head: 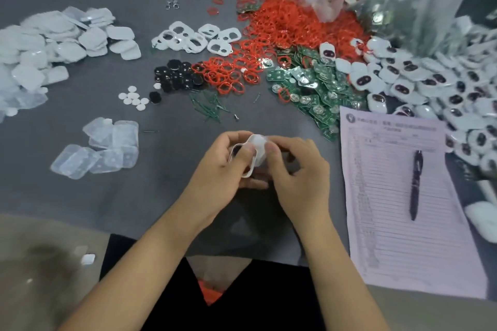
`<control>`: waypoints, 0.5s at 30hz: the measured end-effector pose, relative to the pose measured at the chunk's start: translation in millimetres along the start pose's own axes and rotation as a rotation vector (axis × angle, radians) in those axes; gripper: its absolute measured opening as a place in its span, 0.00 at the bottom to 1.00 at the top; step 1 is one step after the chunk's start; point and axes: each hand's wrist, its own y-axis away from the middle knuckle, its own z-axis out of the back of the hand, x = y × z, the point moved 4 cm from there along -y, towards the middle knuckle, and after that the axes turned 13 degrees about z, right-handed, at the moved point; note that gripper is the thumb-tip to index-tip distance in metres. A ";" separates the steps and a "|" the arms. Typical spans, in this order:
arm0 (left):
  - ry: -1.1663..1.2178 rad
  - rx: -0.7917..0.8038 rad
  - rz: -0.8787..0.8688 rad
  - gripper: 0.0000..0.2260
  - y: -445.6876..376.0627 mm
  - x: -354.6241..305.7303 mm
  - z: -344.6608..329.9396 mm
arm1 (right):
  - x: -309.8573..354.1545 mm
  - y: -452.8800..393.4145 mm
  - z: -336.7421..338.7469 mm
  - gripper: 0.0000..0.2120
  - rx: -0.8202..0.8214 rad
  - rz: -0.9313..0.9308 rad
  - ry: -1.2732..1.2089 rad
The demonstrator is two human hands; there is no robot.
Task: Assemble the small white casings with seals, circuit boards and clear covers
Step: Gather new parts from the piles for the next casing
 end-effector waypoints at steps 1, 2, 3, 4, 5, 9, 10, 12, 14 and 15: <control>-0.030 -0.004 -0.010 0.08 0.3 0.3 0.2 | -2.3 0.6 1.4 0.06 -0.034 -0.033 -0.008; -0.053 -0.002 -0.019 0.07 0.6 0.2 0.2 | -4.5 1.4 2.1 0.06 -0.060 -0.071 -0.015; -0.070 0.001 -0.031 0.06 1.1 0.1 -0.1 | -6.5 2.2 2.0 0.07 -0.073 -0.105 -0.024; -0.079 0.003 -0.042 0.07 1.6 -0.1 -0.4 | -7.9 2.8 1.8 0.08 -0.079 -0.125 -0.029; -0.085 0.003 -0.051 0.07 2.1 -0.4 -0.3 | -8.4 3.3 1.9 0.08 -0.092 -0.132 -0.031; -0.101 -0.045 -0.060 0.08 3.2 -3.4 6.9 | -12.4 5.0 7.9 0.06 -0.182 -0.181 -0.047; -0.114 -0.063 -0.058 0.08 3.5 -4.3 10.3 | -13.4 4.9 8.8 0.07 -0.172 -0.195 -0.051; -0.169 -0.093 -0.052 0.07 4.7 -5.5 16.3 | -14.0 4.8 10.9 0.08 -0.153 -0.209 -0.061; -0.232 -0.103 -0.042 0.07 6.5 -6.4 19.3 | -12.5 5.9 13.5 0.09 -0.126 -0.212 -0.068; -0.247 -0.097 -0.035 0.07 7.2 -6.8 19.3 | -11.6 7.6 13.8 0.08 -0.086 -0.208 -0.045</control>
